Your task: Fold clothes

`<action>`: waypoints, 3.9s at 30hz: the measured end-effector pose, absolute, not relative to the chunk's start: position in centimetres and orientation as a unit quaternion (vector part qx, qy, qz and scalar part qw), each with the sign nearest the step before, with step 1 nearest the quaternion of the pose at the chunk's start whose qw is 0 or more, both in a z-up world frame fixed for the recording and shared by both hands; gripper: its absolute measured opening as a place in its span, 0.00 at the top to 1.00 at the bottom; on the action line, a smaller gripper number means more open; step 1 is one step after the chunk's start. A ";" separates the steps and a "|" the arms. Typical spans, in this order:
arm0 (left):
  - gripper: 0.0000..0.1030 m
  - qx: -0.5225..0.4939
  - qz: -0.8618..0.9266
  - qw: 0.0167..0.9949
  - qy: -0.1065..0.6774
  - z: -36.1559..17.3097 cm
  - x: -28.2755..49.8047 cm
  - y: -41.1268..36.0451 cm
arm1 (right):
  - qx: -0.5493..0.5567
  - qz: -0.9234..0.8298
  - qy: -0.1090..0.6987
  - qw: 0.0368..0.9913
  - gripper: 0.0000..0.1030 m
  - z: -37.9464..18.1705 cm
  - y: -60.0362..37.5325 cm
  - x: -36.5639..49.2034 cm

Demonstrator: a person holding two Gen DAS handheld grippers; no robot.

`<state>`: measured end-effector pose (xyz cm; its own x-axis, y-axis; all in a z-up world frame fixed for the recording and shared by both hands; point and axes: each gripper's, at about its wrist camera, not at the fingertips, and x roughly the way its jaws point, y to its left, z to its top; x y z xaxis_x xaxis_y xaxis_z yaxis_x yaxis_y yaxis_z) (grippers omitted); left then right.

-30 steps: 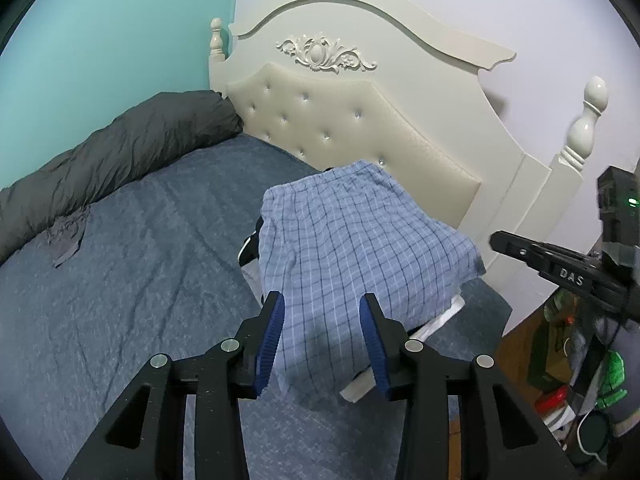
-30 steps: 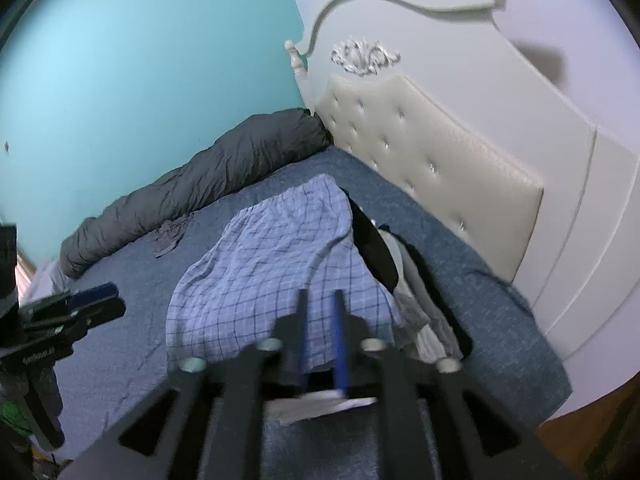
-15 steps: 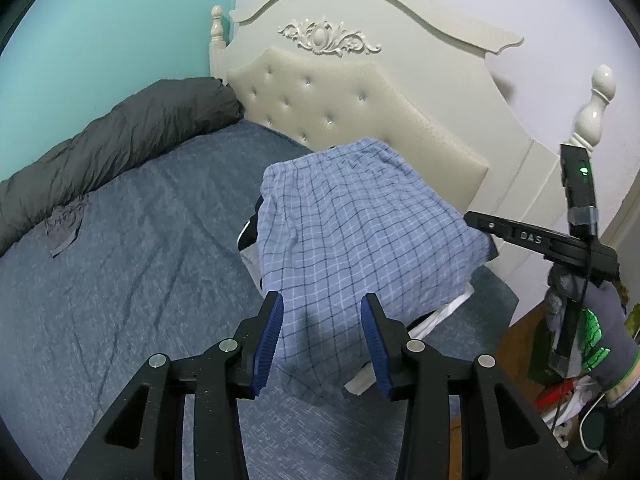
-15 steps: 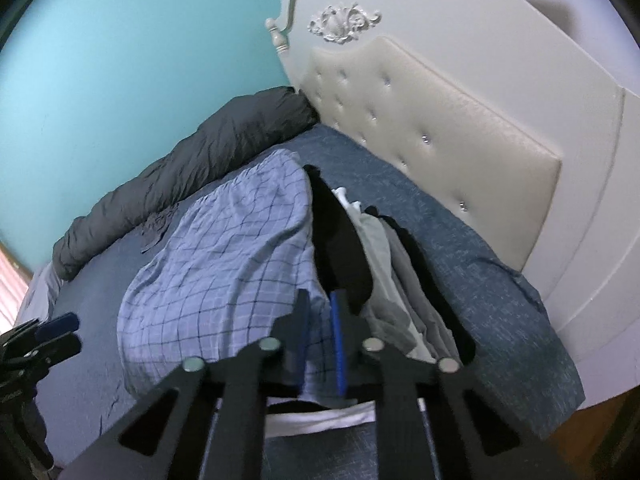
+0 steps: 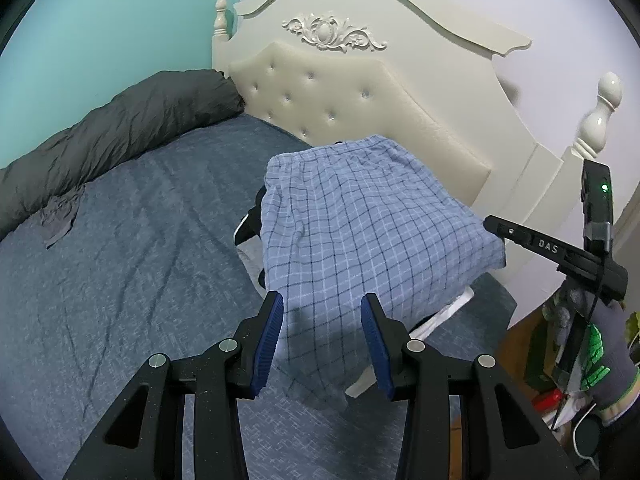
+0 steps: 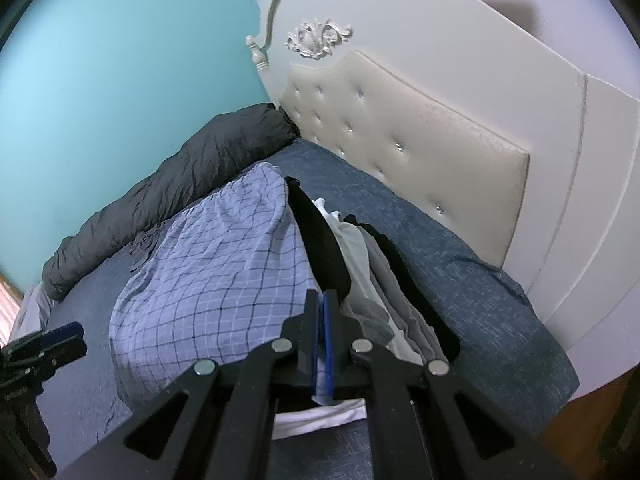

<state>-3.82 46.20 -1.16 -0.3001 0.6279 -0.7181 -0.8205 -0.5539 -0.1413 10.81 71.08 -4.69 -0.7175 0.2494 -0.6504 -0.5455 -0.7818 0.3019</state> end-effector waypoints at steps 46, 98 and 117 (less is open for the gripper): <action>0.26 -0.292 0.830 0.463 0.105 7.9 5.1 35.1 | -0.226 0.913 0.188 0.282 0.30 5.8 54.4 21.5; 0.00 -0.225 0.869 0.434 0.081 7.9 12.3 19.9 | -0.213 0.917 0.145 0.304 0.02 5.4 36.7 28.7; 0.00 -0.229 0.870 0.428 0.087 6.3 13.1 18.8 | -0.202 0.912 0.157 0.320 0.02 4.3 35.6 30.7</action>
